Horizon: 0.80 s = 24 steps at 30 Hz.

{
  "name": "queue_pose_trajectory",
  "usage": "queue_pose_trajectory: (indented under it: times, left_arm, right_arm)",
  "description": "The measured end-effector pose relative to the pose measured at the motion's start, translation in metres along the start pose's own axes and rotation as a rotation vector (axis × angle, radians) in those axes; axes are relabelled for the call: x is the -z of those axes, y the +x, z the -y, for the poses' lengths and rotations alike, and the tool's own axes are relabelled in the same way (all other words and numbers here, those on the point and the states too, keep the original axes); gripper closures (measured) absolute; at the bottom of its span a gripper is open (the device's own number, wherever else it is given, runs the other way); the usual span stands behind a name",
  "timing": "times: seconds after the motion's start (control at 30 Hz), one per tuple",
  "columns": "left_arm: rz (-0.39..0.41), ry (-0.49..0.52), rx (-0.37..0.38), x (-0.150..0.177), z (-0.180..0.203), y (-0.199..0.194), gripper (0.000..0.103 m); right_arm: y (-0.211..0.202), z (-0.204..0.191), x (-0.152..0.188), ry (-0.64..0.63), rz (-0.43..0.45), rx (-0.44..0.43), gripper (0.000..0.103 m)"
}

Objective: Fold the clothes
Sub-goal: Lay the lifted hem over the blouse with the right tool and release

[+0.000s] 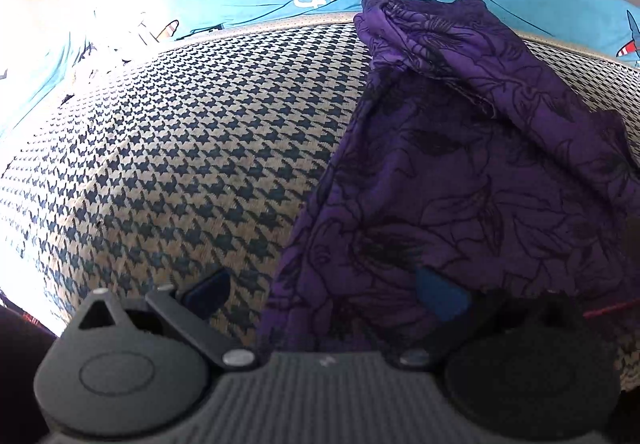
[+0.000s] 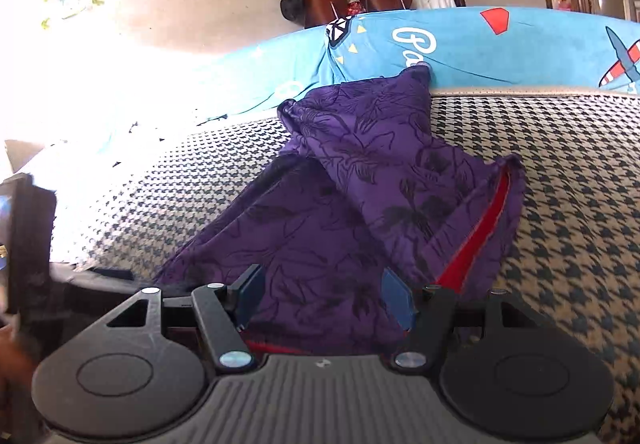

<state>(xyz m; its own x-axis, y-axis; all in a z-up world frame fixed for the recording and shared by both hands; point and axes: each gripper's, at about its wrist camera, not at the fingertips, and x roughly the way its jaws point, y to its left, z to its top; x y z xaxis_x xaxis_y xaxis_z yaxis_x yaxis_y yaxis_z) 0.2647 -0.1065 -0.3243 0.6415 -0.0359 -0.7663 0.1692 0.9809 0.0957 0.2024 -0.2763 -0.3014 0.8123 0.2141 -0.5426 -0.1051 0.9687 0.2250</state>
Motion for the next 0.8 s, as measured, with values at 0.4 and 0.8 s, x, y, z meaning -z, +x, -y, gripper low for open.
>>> queue_pose_trajectory:
  times: [0.4, 0.8]
  left_arm:
    - [-0.032, -0.020, 0.041, 0.008, -0.006, -0.004, 0.000]
    - [-0.011, -0.070, 0.041, 0.005, -0.012, -0.006, 0.000]
  right_arm:
    - [0.028, 0.002, 0.009, 0.031, -0.170, -0.011, 0.037]
    - [-0.008, 0.009, 0.027, 0.064, -0.277, -0.107, 0.037]
